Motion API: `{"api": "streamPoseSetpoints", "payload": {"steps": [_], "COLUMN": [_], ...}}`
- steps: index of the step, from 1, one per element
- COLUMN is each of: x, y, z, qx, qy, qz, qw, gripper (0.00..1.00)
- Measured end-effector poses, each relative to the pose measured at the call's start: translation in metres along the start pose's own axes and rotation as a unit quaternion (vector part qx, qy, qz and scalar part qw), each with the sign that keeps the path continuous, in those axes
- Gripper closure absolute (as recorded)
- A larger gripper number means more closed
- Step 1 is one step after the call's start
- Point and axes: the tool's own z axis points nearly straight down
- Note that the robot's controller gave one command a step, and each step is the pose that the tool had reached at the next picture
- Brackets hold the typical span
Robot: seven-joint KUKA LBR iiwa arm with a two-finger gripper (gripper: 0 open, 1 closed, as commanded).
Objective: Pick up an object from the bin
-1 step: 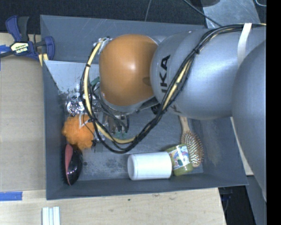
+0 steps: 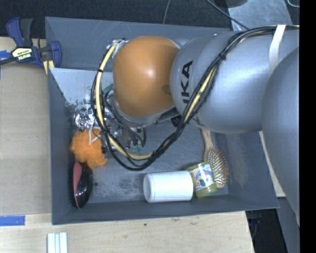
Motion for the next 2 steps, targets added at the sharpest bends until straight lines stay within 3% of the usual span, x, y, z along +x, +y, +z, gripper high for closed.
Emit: {"api": "streamPoseSetpoints", "payload": {"steps": [1, 2], "x": [0.003, -0.031], "y": [-0.004, 0.005], "z": [0.072, 0.075], "qx": [0.001, 0.001], "qy": [0.0022, 0.0], "qz": [-0.051, -0.121], "qw": [0.9987, 0.9926], "gripper": [1.0, 1.0]}}
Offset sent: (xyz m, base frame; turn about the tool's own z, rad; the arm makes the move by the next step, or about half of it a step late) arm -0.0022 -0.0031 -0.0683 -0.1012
